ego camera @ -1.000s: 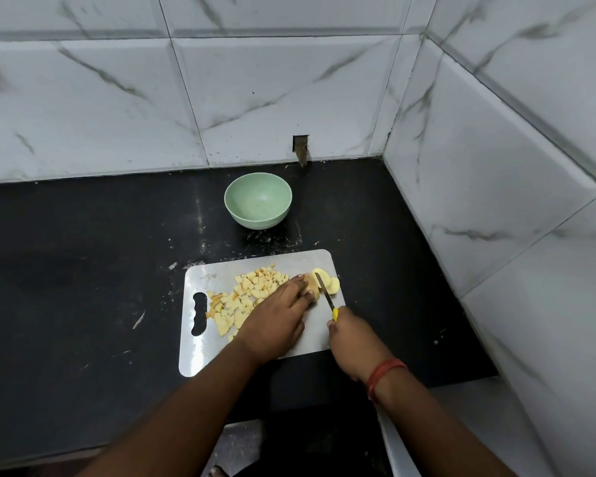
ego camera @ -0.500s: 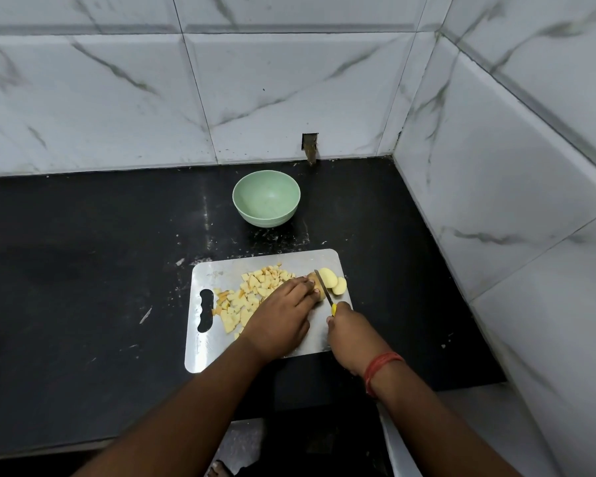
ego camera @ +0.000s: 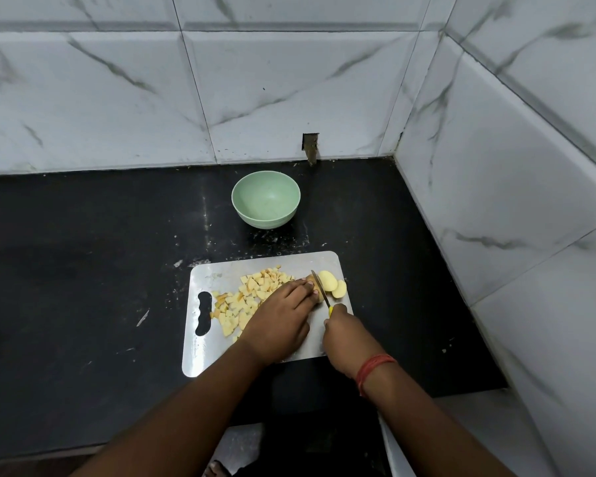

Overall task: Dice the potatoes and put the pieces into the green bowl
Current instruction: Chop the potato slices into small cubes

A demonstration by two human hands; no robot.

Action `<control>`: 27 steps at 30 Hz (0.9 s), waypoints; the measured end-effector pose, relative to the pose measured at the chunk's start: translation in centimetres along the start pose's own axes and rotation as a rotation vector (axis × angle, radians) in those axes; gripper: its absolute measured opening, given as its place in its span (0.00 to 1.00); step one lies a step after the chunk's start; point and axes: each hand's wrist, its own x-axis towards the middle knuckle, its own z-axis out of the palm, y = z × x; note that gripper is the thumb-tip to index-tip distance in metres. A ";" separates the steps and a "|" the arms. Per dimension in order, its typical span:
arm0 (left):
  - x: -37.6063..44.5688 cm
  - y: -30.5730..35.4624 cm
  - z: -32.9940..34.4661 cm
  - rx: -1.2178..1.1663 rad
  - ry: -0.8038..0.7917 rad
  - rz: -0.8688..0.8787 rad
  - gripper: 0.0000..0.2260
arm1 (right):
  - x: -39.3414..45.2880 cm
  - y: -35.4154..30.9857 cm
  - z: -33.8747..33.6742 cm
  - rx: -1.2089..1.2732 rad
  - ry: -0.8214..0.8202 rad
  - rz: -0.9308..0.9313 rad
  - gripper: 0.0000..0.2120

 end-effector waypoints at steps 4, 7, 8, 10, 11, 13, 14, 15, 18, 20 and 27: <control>0.1 0.2 -0.2 0.015 0.012 0.023 0.20 | 0.6 -0.2 0.1 -0.007 -0.005 0.021 0.11; 0.0 0.3 -0.2 0.018 0.021 0.010 0.20 | 0.8 -0.5 -0.3 -0.021 -0.016 -0.003 0.16; 0.0 0.3 -0.2 0.022 0.023 0.007 0.20 | 0.8 -0.7 -0.5 -0.016 -0.023 -0.014 0.17; 0.0 0.3 -0.1 0.021 0.021 0.011 0.20 | 0.8 -0.9 -0.9 -0.017 -0.036 -0.031 0.17; 0.0 0.2 -0.1 0.020 0.018 0.015 0.20 | 0.9 -0.9 -1.1 -0.029 -0.044 -0.036 0.17; 0.0 0.3 -0.2 0.020 0.010 0.017 0.20 | 1.2 -1.0 -1.4 -0.059 -0.064 -0.044 0.17; 0.0 0.3 -0.2 0.020 0.008 0.019 0.20 | 1.4 -1.1 -1.4 -0.071 -0.072 -0.050 0.17; -0.1 0.2 -0.1 0.019 0.008 0.019 0.19 | 1.5 -1.1 -1.4 -0.082 -0.082 -0.055 0.17; -0.2 0.2 0.0 0.026 0.012 0.016 0.19 | 1.8 -1.3 -1.3 -0.109 -0.093 -0.049 0.18; -0.2 0.2 0.0 0.033 0.018 0.012 0.18 | 2.0 -1.3 -1.1 -0.110 -0.091 -0.044 0.18; -0.3 0.1 0.2 0.079 -0.010 0.015 0.20 | 1.4 -0.1 -0.5 -0.101 -0.126 -0.022 0.16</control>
